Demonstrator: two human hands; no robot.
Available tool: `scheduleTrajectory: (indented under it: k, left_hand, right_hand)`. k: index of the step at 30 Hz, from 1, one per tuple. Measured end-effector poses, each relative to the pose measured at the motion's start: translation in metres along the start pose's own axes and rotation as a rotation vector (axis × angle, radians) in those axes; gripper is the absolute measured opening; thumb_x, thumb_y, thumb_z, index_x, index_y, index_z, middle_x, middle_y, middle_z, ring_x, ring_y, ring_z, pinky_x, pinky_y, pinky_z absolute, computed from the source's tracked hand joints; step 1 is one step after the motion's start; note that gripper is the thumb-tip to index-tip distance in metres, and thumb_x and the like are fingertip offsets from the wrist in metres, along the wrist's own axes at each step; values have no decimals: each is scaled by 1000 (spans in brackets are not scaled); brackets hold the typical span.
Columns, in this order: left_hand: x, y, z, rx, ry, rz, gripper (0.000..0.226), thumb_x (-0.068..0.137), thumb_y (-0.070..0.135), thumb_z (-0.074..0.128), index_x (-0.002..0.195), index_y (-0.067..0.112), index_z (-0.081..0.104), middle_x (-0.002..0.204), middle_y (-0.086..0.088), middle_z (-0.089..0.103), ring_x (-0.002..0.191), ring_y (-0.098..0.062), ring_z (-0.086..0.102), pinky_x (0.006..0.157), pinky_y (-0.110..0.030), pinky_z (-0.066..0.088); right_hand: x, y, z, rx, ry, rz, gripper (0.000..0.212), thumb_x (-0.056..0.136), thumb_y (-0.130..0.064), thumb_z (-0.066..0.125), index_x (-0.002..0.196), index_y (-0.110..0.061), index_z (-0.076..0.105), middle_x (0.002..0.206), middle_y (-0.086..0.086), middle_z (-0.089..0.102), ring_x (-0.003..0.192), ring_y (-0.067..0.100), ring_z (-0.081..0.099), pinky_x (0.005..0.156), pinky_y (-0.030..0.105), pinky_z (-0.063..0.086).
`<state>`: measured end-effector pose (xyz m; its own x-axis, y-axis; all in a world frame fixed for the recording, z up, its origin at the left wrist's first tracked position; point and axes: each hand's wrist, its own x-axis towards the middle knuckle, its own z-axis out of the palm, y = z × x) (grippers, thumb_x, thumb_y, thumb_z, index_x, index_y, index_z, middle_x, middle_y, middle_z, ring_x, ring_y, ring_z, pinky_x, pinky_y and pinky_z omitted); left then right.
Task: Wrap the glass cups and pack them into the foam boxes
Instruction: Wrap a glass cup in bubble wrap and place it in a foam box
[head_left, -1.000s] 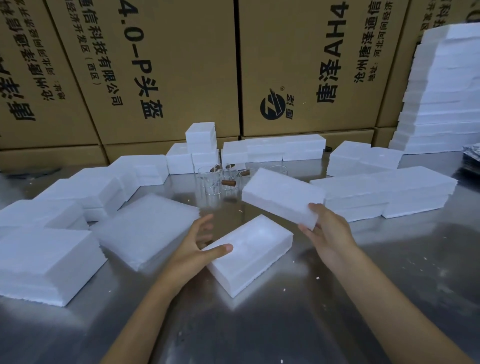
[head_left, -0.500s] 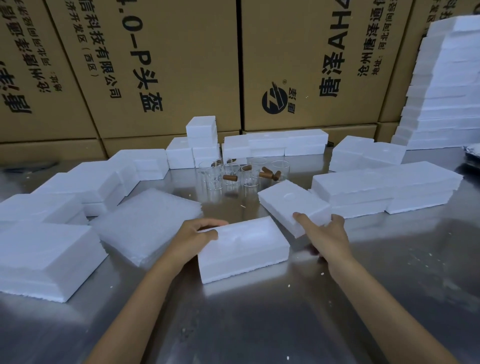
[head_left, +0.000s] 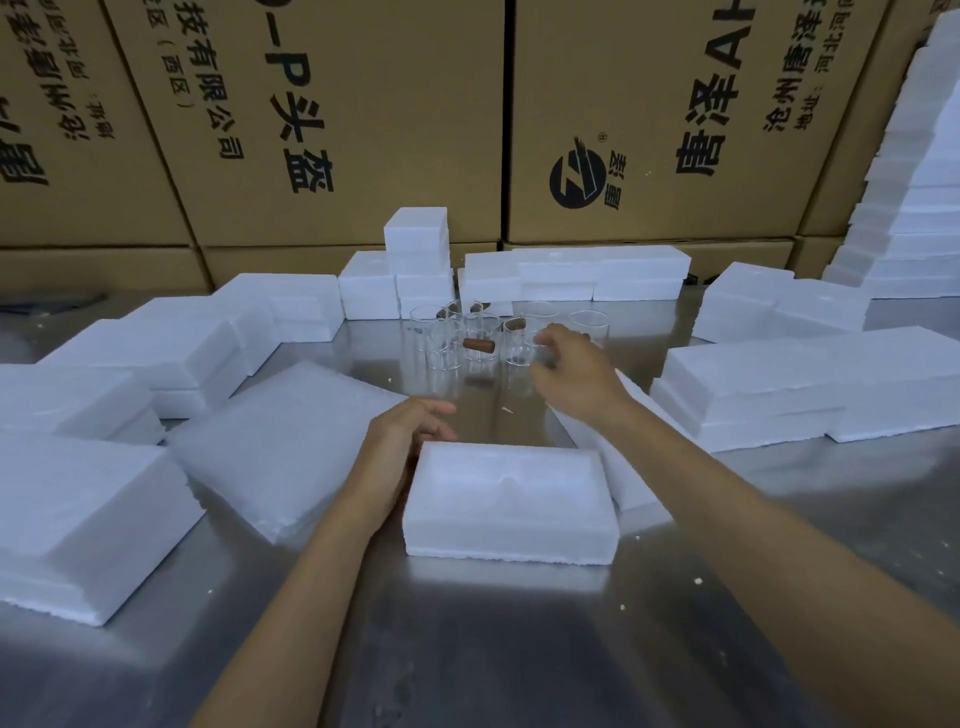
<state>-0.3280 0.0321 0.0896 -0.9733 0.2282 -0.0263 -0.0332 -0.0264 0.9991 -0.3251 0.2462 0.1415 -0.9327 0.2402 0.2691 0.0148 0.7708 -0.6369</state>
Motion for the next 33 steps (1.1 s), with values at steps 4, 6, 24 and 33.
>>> scheduleTrajectory:
  k: [4,6,24,33]
  left_hand:
    - [-1,2,-2,165,-57,94,23,91,9,58,92,19,78,80,0,71,75,-10,64,69,-18,48]
    - [-3,5,0,244,-214,108,17,85,17,67,99,19,77,87,5,70,80,-2,64,72,-12,47]
    - [0,6,-3,256,-203,115,23,85,13,79,107,21,79,100,0,77,94,-8,70,89,-18,52]
    - [-7,21,8,169,187,277,59,73,25,90,117,22,51,100,-1,66,78,0,65,72,-14,53]
  right_hand:
    - [46,-8,44,41,-172,95,48,94,-14,56,141,-17,46,132,7,55,114,25,57,95,35,49]
    - [61,-11,60,93,-180,145,42,91,-13,60,132,-15,51,120,7,54,105,24,58,86,34,50]
    - [70,-27,73,483,35,370,10,92,-13,61,82,-14,57,88,8,73,94,21,69,92,40,55]
    - [-15,-37,-9,914,77,274,25,101,-13,53,111,7,65,84,16,71,73,19,63,72,24,54]
